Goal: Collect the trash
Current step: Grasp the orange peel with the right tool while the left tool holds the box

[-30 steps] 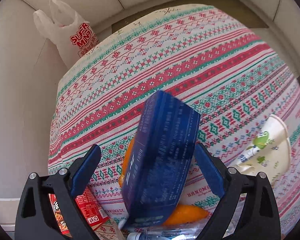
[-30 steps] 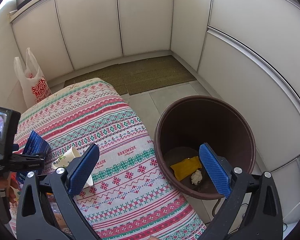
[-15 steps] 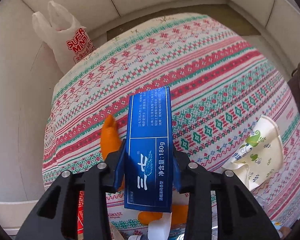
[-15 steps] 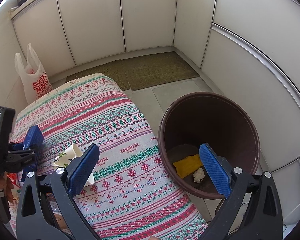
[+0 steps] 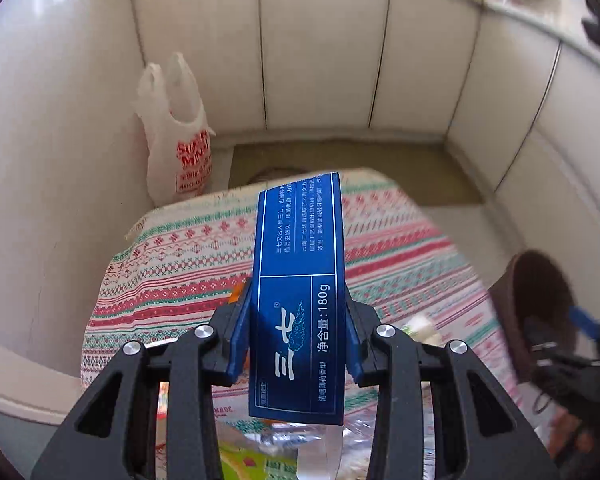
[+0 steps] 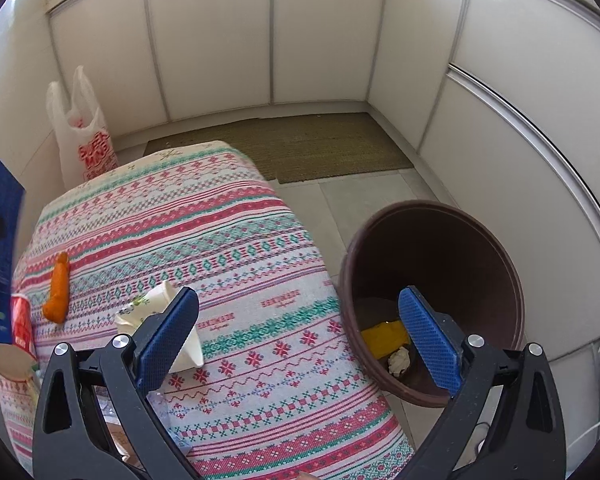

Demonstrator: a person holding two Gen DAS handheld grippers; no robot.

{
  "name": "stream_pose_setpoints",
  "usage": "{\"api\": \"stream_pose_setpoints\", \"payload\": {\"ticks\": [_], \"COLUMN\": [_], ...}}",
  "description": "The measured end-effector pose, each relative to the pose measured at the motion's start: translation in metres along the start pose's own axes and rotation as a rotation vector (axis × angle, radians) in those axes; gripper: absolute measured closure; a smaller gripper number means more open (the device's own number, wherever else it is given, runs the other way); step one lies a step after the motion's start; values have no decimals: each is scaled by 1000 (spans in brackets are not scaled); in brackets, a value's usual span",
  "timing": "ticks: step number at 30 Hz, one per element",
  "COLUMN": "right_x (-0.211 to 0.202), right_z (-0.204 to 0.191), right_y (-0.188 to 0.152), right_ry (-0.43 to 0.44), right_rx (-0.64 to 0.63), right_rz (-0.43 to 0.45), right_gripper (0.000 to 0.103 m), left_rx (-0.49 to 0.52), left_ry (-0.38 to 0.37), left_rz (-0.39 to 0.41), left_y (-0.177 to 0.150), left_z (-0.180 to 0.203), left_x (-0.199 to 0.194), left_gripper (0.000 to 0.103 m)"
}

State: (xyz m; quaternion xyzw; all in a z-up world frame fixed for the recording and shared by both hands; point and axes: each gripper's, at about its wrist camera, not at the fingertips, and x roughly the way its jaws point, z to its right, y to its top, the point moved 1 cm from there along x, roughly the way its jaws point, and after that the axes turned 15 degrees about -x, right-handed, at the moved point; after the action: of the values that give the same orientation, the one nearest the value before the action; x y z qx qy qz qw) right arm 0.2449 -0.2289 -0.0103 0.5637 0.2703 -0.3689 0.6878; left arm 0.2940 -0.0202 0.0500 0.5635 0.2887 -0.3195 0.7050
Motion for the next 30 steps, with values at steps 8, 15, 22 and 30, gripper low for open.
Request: {"api": "stream_pose_setpoints", "payload": {"ticks": [8,15,22,30], "right_x": [38,36,53,103], "right_z": [-34,-124,-229,-288], "right_y": [22,64,91,79], "right_ry": [307,430,369,324], "right_rx": [-55,-187,-277,-261], "right_rz": [-159,-238,-304,-395], "right_gripper": [7,14,21,31], "left_rx": [-162,-281,-259,-302], "left_ry": [-107,-23,51,8], "left_rz": [128,259,387,382], "left_y": [-38,-54,-49,-43], "left_z": [-56,-117,-129,-147], "left_x": [-81,-114,-134,-135], "left_gripper": [65,65,65,65]}}
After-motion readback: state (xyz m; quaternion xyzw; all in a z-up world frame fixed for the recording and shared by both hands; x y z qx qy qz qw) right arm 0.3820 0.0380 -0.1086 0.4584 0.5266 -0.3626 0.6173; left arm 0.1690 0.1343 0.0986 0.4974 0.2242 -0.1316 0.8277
